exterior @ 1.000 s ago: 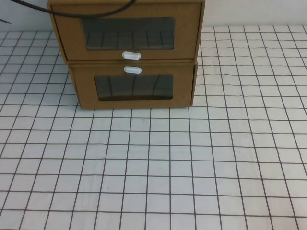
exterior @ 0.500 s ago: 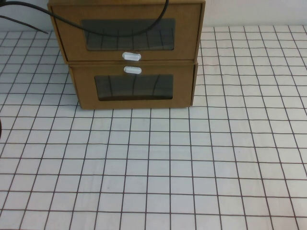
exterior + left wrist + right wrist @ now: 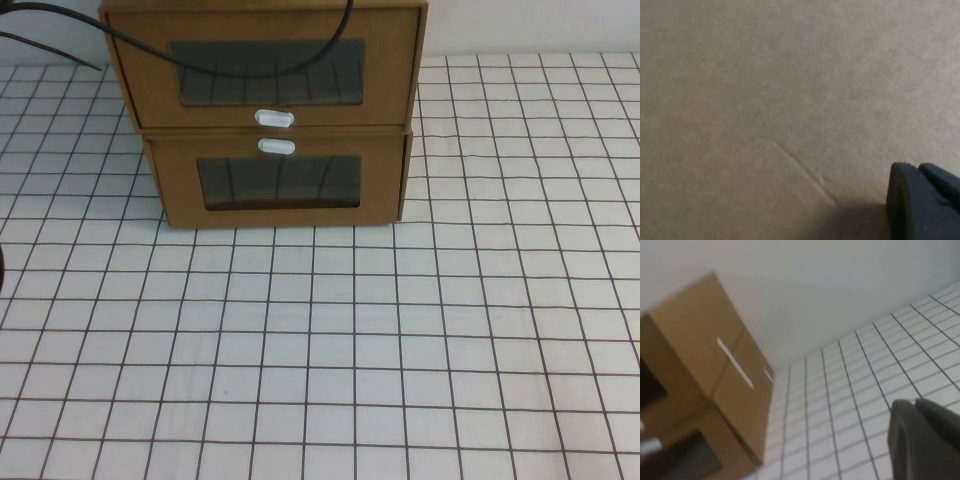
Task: Open the shoe box
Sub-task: 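Pull the top drawer of the cardboard box fully open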
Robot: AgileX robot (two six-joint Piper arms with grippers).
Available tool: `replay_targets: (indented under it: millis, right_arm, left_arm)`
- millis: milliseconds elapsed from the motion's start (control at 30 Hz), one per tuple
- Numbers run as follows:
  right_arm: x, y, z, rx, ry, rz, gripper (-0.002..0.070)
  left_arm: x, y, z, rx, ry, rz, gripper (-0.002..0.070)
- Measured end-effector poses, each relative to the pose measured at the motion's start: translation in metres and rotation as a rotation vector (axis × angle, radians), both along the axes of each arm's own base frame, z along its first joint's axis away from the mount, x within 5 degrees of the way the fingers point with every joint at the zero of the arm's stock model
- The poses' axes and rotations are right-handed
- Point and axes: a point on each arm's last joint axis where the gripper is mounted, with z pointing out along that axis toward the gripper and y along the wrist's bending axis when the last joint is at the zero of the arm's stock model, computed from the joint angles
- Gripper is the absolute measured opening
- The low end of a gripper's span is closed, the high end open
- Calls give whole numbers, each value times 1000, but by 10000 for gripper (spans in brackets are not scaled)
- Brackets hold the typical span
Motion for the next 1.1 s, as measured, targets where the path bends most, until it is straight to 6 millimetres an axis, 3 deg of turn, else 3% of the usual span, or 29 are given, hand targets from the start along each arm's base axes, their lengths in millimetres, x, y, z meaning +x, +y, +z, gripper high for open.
replay_targets:
  millis: [167,300,500,667,800,1000,1100]
  right_arm:
    - [0,-7,8,220,-88,-65,-16]
    - [-1,-1,13,267,-53,-3,-16]
    - [9,17,63,157,128,182,-15]
    - [41,31,102,-65,337,367,-15]
    - [73,38,122,-181,444,490,-15]
    - [120,57,138,-274,514,636,-15]
    - [140,84,143,-356,526,741,-15]
  left_arm:
    - [0,1,0,5,1,6,-2]
    - [-1,1,2,7,0,6,-2]
    - [-4,3,3,27,8,6,-2]
    - [-6,4,5,39,13,4,-2]
    - [-7,4,5,41,19,2,-2]
    - [-7,4,5,41,18,2,-2]
    - [-7,4,5,41,18,2,-2]
